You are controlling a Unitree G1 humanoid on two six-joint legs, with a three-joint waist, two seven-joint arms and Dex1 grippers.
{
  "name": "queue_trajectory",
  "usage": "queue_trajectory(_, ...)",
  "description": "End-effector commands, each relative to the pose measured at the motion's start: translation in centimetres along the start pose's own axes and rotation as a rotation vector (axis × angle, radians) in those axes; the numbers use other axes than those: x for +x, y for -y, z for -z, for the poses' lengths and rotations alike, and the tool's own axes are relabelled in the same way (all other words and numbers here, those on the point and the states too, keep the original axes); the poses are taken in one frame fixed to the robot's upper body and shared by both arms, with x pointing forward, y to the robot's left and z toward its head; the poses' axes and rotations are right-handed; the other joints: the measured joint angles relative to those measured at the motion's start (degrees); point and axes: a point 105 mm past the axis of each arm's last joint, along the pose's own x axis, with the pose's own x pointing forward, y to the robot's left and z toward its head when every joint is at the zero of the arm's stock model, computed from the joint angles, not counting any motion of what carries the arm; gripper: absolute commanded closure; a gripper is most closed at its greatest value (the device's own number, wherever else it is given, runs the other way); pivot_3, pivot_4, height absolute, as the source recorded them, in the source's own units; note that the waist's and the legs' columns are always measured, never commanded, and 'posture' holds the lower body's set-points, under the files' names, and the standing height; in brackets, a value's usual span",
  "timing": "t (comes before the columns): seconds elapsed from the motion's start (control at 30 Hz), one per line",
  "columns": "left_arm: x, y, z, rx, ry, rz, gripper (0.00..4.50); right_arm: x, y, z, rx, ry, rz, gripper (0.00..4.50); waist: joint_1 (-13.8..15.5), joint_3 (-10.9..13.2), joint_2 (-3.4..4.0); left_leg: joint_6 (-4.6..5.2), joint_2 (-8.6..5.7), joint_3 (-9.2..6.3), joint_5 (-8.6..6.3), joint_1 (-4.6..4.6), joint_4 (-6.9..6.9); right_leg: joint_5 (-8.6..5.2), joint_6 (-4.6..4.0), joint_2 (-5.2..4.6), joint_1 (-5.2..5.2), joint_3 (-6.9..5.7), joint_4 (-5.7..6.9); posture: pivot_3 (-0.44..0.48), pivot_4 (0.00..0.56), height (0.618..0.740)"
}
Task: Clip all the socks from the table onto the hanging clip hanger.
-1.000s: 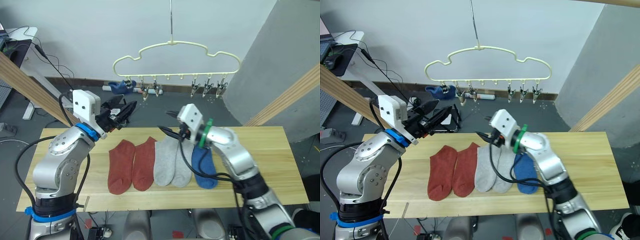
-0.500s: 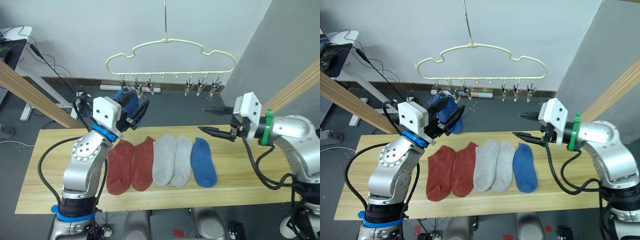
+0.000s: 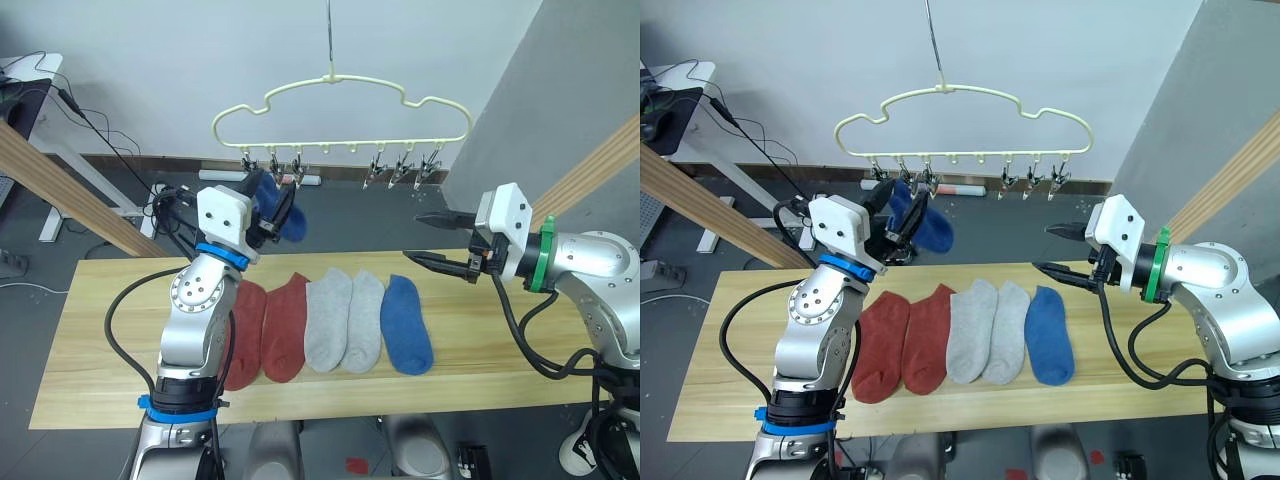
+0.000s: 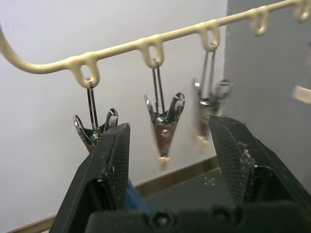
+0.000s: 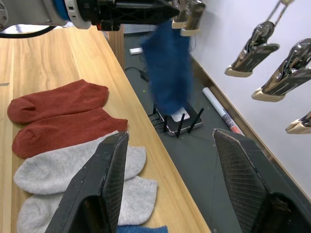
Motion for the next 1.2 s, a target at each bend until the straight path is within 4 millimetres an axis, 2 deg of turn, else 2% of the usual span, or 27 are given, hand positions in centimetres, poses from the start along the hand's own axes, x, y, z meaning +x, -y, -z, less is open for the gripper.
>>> queue_trajectory(0.03,0.2,0.1,-0.9,0.009,0.05,-0.003,2.06,-0.6,0.1,-1.3,-0.033,0.039,0.026,1.58,0.0,0.0,0.0,0.0,0.0,0.0,0.0,0.0,0.0,0.0,0.0,0.0,0.0,0.0,0.0,-0.244,0.366,0.733)
queue_trajectory(0.13,0.4,0.1,-0.8,0.015,0.052,-0.007,2.8,-0.6,0.1,-1.3,-0.027,0.039,0.032,1.58,0.0,0.0,0.0,0.0,0.0,0.0,0.0,0.0,0.01,0.0,0.0,0.0,0.0,-0.01,0.01,-0.252,0.362,0.733)
queue_trajectory(0.57,1.1,-0.7,-1.2,0.032,0.078,-0.058,2.8,-0.6,0.0,-1.2,-0.01,0.043,0.04,1.58,0.0,0.0,0.0,0.0,0.0,0.0,0.0,0.0,0.01,0.0,0.0,0.0,0.0,-0.01,0.02,-0.252,0.367,0.733)
queue_trajectory(1.2,1.7,-0.1,-1.7,0.025,0.106,-0.035,2.8,-0.4,-0.3,-1.1,0.008,0.053,0.04,1.58,0.0,0.0,0.0,0.0,0.0,-0.01,0.0,0.0,0.02,0.0,0.0,0.0,0.01,-0.02,0.02,-0.252,0.37,0.733)
